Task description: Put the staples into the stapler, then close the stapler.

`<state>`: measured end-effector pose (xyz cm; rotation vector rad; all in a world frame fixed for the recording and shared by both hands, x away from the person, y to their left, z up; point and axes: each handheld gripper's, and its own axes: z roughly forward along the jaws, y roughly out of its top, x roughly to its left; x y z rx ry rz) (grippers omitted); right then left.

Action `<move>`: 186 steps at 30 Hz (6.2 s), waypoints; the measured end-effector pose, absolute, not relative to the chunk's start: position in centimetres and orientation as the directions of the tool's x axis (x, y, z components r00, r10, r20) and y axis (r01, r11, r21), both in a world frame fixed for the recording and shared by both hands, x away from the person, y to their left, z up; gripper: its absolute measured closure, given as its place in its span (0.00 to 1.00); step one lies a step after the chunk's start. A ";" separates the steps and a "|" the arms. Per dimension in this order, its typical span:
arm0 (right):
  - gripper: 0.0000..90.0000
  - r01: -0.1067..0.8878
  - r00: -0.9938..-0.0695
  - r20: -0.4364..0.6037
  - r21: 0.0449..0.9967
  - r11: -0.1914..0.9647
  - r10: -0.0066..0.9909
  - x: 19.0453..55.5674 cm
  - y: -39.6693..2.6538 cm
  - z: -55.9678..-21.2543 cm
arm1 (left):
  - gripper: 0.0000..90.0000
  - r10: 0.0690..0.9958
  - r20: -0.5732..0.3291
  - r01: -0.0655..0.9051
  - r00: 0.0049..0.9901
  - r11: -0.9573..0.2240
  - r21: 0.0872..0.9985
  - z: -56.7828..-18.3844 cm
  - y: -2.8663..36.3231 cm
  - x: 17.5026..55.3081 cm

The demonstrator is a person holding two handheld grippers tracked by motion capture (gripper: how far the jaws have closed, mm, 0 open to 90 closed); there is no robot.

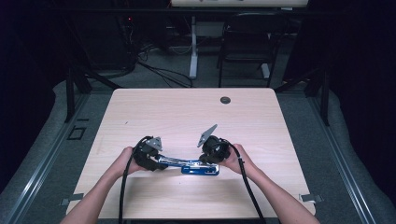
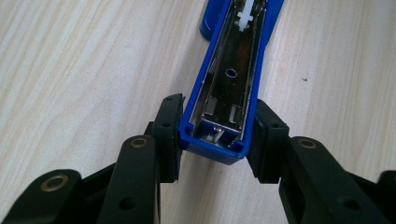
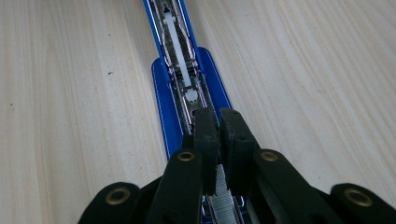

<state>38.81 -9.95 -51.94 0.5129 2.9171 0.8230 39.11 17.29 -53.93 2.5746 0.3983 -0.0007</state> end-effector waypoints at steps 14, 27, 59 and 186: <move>0.96 0.293 -0.944 0.036 0.542 0.788 0.327 38.7 -9.4 -51.7 | 0.68 0.283 -0.068 0.278 0.957 -0.819 0.501 -53.7 17.2 39.0; 0.96 0.278 -0.949 0.039 0.569 0.774 0.312 38.6 -7.7 -51.4 | 0.68 0.290 -0.073 0.288 0.954 -0.819 0.496 -53.7 17.1 39.0; 0.97 0.227 -0.961 0.008 0.591 0.774 0.275 38.2 -4.5 -52.2 | 0.68 0.251 -0.041 0.245 0.967 -0.872 0.424 -51.4 15.6 39.2; 0.98 0.288 -0.944 0.069 0.646 0.707 0.322 38.0 -9.9 -49.6 | 0.68 0.096 -0.024 0.093 0.995 -0.818 0.568 -49.9 8.4 39.8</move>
